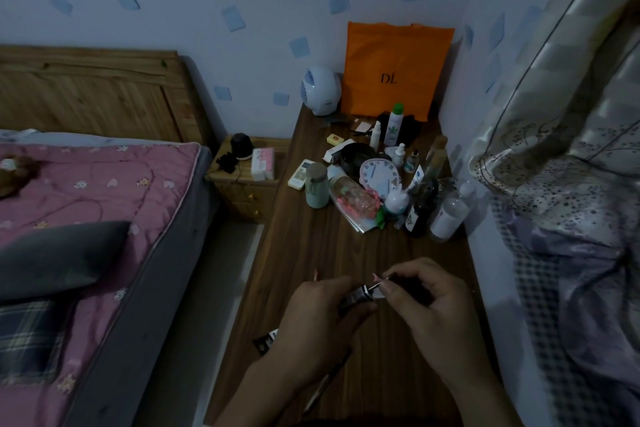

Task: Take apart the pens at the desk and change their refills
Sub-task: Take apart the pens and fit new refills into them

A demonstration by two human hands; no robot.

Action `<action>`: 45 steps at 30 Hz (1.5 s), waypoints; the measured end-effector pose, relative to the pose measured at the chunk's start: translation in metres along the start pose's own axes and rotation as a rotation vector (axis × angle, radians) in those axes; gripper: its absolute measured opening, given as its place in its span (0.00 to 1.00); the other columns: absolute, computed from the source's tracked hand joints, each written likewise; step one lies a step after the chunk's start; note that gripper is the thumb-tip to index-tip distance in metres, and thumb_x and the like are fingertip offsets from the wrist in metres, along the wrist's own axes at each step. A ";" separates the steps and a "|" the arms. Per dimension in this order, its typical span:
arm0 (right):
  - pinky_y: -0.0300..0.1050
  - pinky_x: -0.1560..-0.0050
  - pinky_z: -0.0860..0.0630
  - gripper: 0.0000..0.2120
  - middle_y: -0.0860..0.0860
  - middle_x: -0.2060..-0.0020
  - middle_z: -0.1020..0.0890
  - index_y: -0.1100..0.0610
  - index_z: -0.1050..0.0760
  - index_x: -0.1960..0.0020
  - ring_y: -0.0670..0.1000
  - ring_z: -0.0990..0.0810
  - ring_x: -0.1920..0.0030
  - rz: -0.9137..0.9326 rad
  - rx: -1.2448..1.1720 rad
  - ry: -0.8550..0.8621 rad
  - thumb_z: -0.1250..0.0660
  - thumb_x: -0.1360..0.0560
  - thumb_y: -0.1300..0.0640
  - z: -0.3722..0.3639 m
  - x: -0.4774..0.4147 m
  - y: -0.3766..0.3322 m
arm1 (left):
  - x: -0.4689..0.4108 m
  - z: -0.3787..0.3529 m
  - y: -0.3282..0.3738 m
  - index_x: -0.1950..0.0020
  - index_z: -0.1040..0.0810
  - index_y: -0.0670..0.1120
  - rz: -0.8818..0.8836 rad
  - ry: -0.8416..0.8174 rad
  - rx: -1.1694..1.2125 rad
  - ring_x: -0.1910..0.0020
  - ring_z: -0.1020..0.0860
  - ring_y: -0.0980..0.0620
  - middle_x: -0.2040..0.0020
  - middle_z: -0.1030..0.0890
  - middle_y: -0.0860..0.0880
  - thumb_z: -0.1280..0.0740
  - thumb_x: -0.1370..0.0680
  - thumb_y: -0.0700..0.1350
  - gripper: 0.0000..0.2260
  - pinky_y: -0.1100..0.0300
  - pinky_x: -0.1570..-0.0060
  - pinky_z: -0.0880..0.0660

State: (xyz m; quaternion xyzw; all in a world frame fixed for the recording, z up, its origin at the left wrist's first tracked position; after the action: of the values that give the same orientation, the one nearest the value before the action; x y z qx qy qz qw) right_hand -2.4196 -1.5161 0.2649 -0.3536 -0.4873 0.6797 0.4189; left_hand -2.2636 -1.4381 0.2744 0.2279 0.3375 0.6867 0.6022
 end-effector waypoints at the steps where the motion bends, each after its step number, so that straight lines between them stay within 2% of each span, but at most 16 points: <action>1: 0.32 0.57 0.23 0.10 0.45 0.56 0.16 0.45 0.17 0.54 0.44 0.17 0.53 0.017 0.031 -0.007 0.24 0.28 0.60 0.001 0.000 0.000 | 0.000 0.000 0.000 0.49 0.18 0.52 0.005 0.005 0.009 0.61 0.21 0.60 0.59 0.17 0.55 0.31 0.24 0.52 0.07 0.66 0.63 0.27; 5: 0.32 0.57 0.22 0.17 0.47 0.56 0.13 0.42 0.19 0.48 0.45 0.15 0.55 -0.036 -0.109 -0.039 0.24 0.28 0.62 0.000 0.000 -0.003 | 0.000 0.002 0.002 0.50 0.18 0.52 0.026 0.024 0.031 0.63 0.21 0.59 0.61 0.17 0.55 0.30 0.24 0.53 0.07 0.65 0.66 0.29; 9: 0.35 0.63 0.22 0.11 0.52 0.60 0.13 0.47 0.16 0.53 0.46 0.16 0.62 -0.087 -0.265 -0.018 0.26 0.27 0.63 0.000 -0.001 -0.003 | 0.001 0.003 0.002 0.49 0.18 0.52 0.043 0.024 0.042 0.63 0.21 0.58 0.61 0.17 0.55 0.30 0.25 0.54 0.09 0.61 0.65 0.27; 14: 0.36 0.65 0.24 0.06 0.57 0.61 0.14 0.50 0.16 0.56 0.48 0.18 0.64 -0.122 -0.355 -0.008 0.26 0.31 0.59 -0.003 -0.001 -0.006 | 0.001 0.005 0.005 0.49 0.18 0.53 0.029 0.020 0.089 0.64 0.22 0.62 0.62 0.19 0.59 0.28 0.25 0.51 0.07 0.70 0.67 0.31; 16: 0.37 0.65 0.24 0.07 0.55 0.62 0.14 0.51 0.17 0.58 0.47 0.18 0.64 -0.116 -0.348 -0.007 0.24 0.31 0.63 -0.003 -0.001 -0.004 | 0.001 0.005 0.007 0.50 0.18 0.52 0.023 0.013 0.094 0.64 0.22 0.61 0.62 0.19 0.59 0.29 0.25 0.51 0.06 0.68 0.67 0.30; 20: 0.39 0.62 0.22 0.15 0.52 0.65 0.16 0.50 0.19 0.60 0.46 0.18 0.63 -0.115 -0.326 -0.059 0.22 0.35 0.69 -0.003 -0.002 -0.005 | 0.003 0.005 0.007 0.50 0.17 0.53 0.012 0.022 0.113 0.66 0.23 0.65 0.64 0.20 0.61 0.28 0.25 0.50 0.05 0.71 0.67 0.33; 24: 0.40 0.59 0.19 0.16 0.51 0.67 0.17 0.50 0.19 0.60 0.47 0.18 0.63 -0.117 -0.415 -0.128 0.19 0.42 0.64 -0.005 -0.002 -0.008 | 0.004 0.006 0.008 0.49 0.17 0.54 0.002 0.011 0.138 0.65 0.21 0.63 0.61 0.17 0.58 0.28 0.24 0.51 0.05 0.68 0.67 0.29; 26: 0.45 0.58 0.21 0.11 0.52 0.67 0.17 0.53 0.18 0.62 0.49 0.18 0.63 -0.114 -0.457 -0.096 0.21 0.37 0.65 -0.005 -0.001 -0.006 | 0.005 0.007 0.007 0.51 0.19 0.56 0.010 0.013 0.142 0.66 0.22 0.61 0.63 0.18 0.60 0.28 0.25 0.52 0.04 0.70 0.68 0.32; 28: 0.49 0.57 0.23 0.09 0.53 0.66 0.17 0.54 0.18 0.62 0.51 0.19 0.62 -0.116 -0.436 -0.037 0.24 0.32 0.68 -0.005 -0.001 -0.003 | 0.005 0.008 0.007 0.51 0.19 0.57 0.031 -0.007 0.177 0.67 0.22 0.58 0.63 0.19 0.58 0.29 0.25 0.54 0.05 0.68 0.70 0.31; 32: 0.39 0.63 0.22 0.06 0.52 0.66 0.16 0.53 0.17 0.60 0.47 0.18 0.63 -0.057 -0.381 0.074 0.25 0.32 0.63 -0.006 -0.003 -0.006 | 0.006 0.008 0.002 0.49 0.19 0.55 0.109 -0.100 0.284 0.63 0.18 0.57 0.59 0.16 0.54 0.33 0.23 0.52 0.05 0.55 0.62 0.21; 36: 0.35 0.64 0.21 0.12 0.51 0.63 0.15 0.51 0.17 0.59 0.45 0.16 0.62 -0.007 -0.267 0.112 0.27 0.28 0.68 -0.004 -0.003 -0.006 | 0.006 0.010 -0.003 0.49 0.17 0.52 0.181 -0.121 0.338 0.60 0.17 0.59 0.57 0.15 0.53 0.33 0.21 0.48 0.05 0.60 0.61 0.21; 40: 0.34 0.60 0.22 0.03 0.48 0.59 0.14 0.48 0.16 0.57 0.45 0.16 0.58 0.032 -0.175 0.096 0.28 0.29 0.54 -0.009 -0.001 -0.008 | 0.004 0.011 0.001 0.52 0.16 0.47 0.249 -0.041 0.470 0.63 0.15 0.55 0.58 0.14 0.48 0.31 0.22 0.43 0.04 0.62 0.64 0.20; 43: 0.33 0.57 0.21 0.07 0.44 0.51 0.16 0.45 0.16 0.52 0.44 0.16 0.52 0.145 -0.049 0.083 0.32 0.26 0.47 -0.011 0.002 -0.010 | 0.003 0.013 0.003 0.53 0.16 0.45 0.268 0.022 0.546 0.64 0.15 0.51 0.57 0.14 0.47 0.31 0.22 0.40 0.04 0.66 0.66 0.22; 45: 0.34 0.57 0.20 0.09 0.42 0.48 0.17 0.42 0.17 0.51 0.45 0.16 0.50 0.164 -0.013 0.072 0.35 0.24 0.44 -0.012 0.002 -0.011 | 0.003 0.013 0.003 0.53 0.16 0.43 0.279 0.039 0.597 0.62 0.15 0.46 0.57 0.14 0.44 0.31 0.22 0.39 0.04 0.64 0.66 0.20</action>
State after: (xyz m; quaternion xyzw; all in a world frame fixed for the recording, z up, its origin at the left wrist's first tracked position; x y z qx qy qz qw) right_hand -2.4069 -1.5076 0.2722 -0.4192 -0.4458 0.6954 0.3767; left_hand -2.2569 -1.4326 0.2852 0.4252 0.5011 0.6373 0.4024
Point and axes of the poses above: each hand's wrist, its own x-axis away from the middle knuckle, its own z-axis out of the back of the hand, y = z × x, the point moved 1 cm from there along -x, towards the middle knuckle
